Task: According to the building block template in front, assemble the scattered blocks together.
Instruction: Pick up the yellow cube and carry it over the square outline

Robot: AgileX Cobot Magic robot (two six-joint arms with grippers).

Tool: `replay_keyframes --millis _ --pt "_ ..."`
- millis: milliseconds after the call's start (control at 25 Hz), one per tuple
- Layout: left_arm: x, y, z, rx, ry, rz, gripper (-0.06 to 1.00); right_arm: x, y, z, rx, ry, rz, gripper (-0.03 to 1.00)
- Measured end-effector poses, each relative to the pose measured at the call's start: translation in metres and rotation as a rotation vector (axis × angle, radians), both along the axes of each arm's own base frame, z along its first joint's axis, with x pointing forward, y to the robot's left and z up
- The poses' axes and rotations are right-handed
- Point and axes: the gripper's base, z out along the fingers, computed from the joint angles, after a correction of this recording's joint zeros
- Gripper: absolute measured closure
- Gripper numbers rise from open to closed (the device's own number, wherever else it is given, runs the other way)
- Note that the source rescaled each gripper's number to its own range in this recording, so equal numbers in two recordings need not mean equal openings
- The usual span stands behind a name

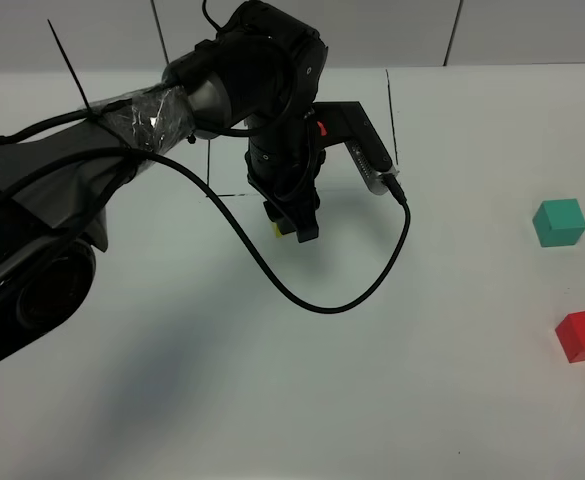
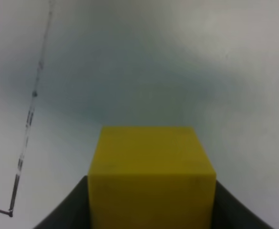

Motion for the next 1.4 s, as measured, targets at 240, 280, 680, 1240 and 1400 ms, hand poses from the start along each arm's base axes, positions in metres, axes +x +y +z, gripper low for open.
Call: replay_keyframes --millis 240,280,680,1240,1400 --pt "-0.001 -0.001 -0.001 -0.007 0.012 -0.037 0.93 0.000 0.000 0.000 0.001 0.000 0.000 -0.02" --pt "-0.001 -0.001 -0.001 -0.007 0.012 -0.038 0.93 0.000 0.000 0.000 0.001 0.000 0.000 -0.02" --pt "-0.006 -0.009 -0.001 -0.002 0.016 -0.127 0.93 0.000 0.000 0.000 0.003 -0.001 0.002 -0.02" --pt "-0.007 -0.015 -0.046 0.051 0.095 -0.219 0.93 0.000 0.000 0.000 0.006 -0.001 0.002 -0.02" --pt "-0.007 -0.015 -0.047 0.048 0.104 -0.267 0.93 0.000 0.000 0.000 0.006 -0.001 0.003 -0.02"
